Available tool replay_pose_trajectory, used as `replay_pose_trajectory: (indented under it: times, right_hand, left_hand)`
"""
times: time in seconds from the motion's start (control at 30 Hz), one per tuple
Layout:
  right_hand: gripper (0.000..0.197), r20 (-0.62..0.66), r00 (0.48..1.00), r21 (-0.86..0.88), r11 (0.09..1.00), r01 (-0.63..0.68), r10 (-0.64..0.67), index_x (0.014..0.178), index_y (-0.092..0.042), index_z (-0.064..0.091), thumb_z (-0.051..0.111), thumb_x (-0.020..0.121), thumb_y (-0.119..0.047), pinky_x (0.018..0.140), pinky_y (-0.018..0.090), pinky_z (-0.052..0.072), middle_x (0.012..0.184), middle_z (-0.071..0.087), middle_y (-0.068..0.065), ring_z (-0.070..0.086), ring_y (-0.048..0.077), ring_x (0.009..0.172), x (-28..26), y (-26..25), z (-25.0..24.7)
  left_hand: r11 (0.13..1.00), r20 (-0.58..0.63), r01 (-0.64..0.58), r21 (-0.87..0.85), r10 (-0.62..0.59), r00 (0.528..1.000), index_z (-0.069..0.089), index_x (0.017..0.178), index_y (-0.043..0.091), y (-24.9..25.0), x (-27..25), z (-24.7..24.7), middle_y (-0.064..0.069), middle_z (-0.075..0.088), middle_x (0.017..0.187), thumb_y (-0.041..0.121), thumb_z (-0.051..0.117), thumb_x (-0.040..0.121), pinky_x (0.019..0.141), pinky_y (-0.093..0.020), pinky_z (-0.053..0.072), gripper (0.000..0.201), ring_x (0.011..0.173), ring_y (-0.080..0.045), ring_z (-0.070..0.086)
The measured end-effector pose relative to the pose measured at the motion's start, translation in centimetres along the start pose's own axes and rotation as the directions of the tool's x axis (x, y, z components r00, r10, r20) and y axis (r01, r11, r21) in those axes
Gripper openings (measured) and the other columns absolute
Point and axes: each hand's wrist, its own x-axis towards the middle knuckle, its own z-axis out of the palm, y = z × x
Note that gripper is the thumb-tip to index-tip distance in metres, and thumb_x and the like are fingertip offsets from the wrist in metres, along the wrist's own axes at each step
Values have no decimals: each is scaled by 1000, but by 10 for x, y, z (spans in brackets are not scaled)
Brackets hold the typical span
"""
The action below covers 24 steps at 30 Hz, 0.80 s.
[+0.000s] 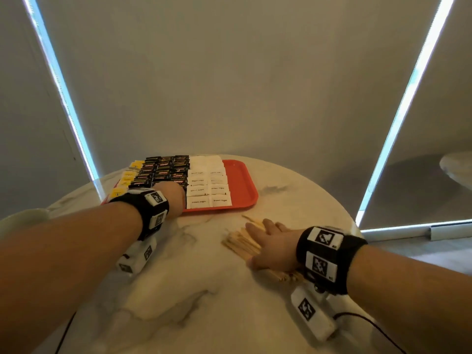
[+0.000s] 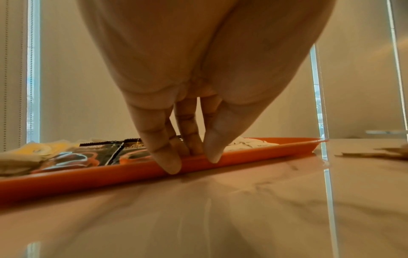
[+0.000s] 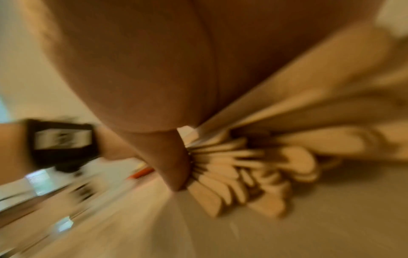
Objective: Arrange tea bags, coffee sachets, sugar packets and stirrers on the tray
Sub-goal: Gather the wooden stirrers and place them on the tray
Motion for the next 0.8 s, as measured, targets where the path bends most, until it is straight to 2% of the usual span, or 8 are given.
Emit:
replay_pose_trajectory:
  times: [0.13, 0.27, 0.37, 0.5, 0.57, 0.67, 0.7, 0.8]
  right_hand:
    - [92, 48, 968, -85, 964, 251, -248, 155, -50, -14, 49, 92, -68, 122, 64, 3, 169, -21, -1, -11, 30, 156, -33, -54, 24]
    - [89, 108, 910, -151, 898, 414, -401, 155, -51, -13, 50, 94, -67, 121, 64, -2, 168, -21, -4, -13, 29, 156, -53, -90, 37]
    - [86, 131, 890, -180, 872, 455, -437, 156, -50, -11, 49, 96, -65, 121, 62, 0, 169, -18, -6, -10, 27, 156, -58, -100, 37]
    - [90, 113, 863, -198, 840, 505, -493, 157, -47, -8, 55, 95, -61, 123, 57, 18, 170, -2, -8, 5, 26, 156, -62, -103, 36]
    - [93, 54, 857, -200, 836, 512, -512, 158, -43, 0, 61, 91, -61, 120, 52, 29, 168, 16, -4, 22, 23, 151, -62, -104, 36]
    - [94, -60, 867, -188, 859, 477, -495, 155, -38, 21, 71, 80, -66, 108, 43, 45, 151, 44, -5, 48, 19, 131, -63, -104, 32]
    - [94, -66, 871, -183, 864, 469, -487, 153, -37, 26, 73, 77, -67, 106, 41, 47, 148, 46, -6, 50, 18, 127, -64, -105, 29]
    - [87, -40, 886, -229, 867, 442, -462, 146, -32, 43, 72, 74, -73, 99, 39, 52, 140, 48, -5, 52, 18, 118, -61, -109, 22]
  left_hand:
    - [998, 23, -44, -46, 46, 999, 69, 129, 18, 3, -20, -1, -3, 68, 129, 14, 61, 99, 98, -32, 56, 31, 116, -23, 65]
    - [976, 22, -155, -151, 160, 987, 75, 108, 22, 11, -49, 1, 7, 68, 104, 4, 72, 88, 70, -24, 50, 27, 96, -14, 62]
    - [950, 25, -241, -201, 251, 968, 76, 98, 25, 15, -68, 9, 8, 71, 100, 3, 76, 84, 77, -29, 56, 26, 95, -14, 66]
    - [914, 32, -349, -206, 362, 931, 77, 101, 27, 20, -90, 14, 9, 72, 102, 8, 78, 86, 88, -34, 59, 25, 96, -12, 67]
    - [906, 31, -375, -196, 388, 921, 77, 103, 27, 23, -96, 13, 11, 72, 100, 10, 79, 86, 86, -31, 58, 24, 95, -11, 66]
    - [900, -7, -361, -244, 370, 929, 77, 101, 29, 22, -100, 12, 14, 69, 92, 17, 82, 85, 72, -24, 51, 21, 87, -8, 65]
    - [896, -34, -350, -273, 355, 934, 77, 101, 29, 19, -101, 11, 14, 69, 90, 21, 83, 85, 70, -23, 50, 19, 85, -7, 64]
    - [862, -135, -312, -399, 281, 950, 76, 100, 28, 5, -105, 10, 13, 69, 89, 33, 81, 88, 76, -27, 56, 14, 84, -8, 65]
